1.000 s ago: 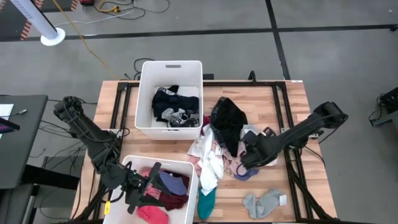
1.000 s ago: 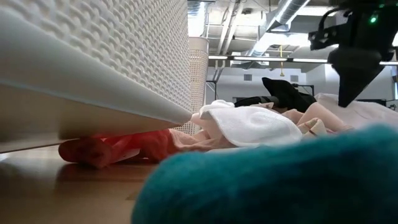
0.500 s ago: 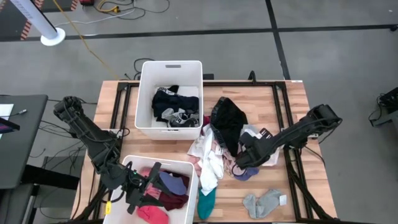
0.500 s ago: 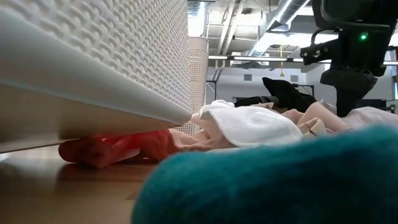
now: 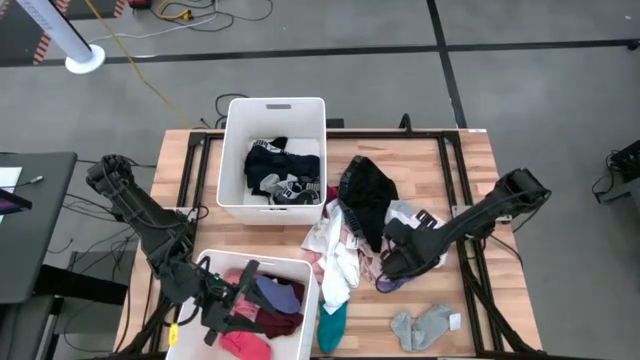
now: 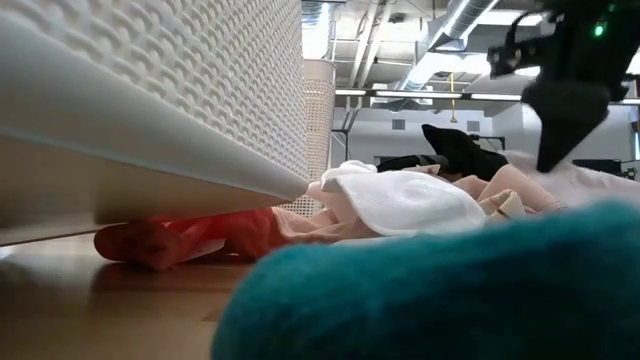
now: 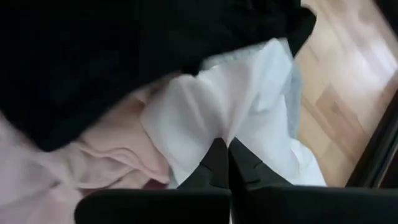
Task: Sort clothes
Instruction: Put the white underwear into the bottom white laundry bin
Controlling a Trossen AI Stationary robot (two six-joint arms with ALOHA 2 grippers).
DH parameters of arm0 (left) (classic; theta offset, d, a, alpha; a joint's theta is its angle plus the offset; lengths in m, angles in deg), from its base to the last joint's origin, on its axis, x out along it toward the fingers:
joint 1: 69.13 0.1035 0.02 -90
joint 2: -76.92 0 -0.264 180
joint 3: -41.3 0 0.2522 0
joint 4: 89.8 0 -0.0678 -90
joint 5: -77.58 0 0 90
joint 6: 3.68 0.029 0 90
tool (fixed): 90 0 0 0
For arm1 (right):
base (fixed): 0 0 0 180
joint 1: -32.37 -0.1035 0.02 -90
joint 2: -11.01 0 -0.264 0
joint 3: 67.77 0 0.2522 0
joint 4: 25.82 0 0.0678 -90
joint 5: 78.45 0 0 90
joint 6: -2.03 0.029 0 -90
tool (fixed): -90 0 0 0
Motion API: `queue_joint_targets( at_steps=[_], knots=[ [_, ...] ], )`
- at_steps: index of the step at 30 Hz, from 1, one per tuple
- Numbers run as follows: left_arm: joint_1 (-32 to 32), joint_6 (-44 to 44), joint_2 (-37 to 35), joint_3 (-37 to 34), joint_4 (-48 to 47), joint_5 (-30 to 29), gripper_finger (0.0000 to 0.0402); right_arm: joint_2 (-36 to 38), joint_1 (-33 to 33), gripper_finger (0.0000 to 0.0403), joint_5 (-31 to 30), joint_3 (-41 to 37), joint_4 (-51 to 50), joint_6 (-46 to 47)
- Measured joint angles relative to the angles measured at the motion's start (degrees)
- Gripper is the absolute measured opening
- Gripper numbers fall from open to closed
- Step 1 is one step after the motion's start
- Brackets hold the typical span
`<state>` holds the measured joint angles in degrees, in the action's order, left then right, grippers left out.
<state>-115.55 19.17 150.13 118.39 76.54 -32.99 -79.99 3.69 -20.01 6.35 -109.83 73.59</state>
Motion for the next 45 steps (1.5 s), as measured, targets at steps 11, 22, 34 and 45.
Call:
queue_joint_targets(
  at_steps=[11,22,34,45],
  knots=[
    [3.9,-0.4,0.0,0.0,1.0,0.0,0.0229,0.0,-7.5,0.0,-12.4,12.3,-12.1,4.3],
    [6.8,-1.2,0.0,0.0,3.6,0.1,0.0229,0.0,-10.9,0.0,-27.7,23.1,-18.1,0.2],
    [10.5,-2.8,0.0,0.0,5.4,0.2,0.0229,0.1,-12.2,0.0,-36.2,32.9,-16.7,-13.7],
    [15.4,-3.3,0.0,0.0,10.7,5.3,0.0229,0.1,-12.1,0.0,-38.1,41.3,1.3,-43.2]
  ],
)
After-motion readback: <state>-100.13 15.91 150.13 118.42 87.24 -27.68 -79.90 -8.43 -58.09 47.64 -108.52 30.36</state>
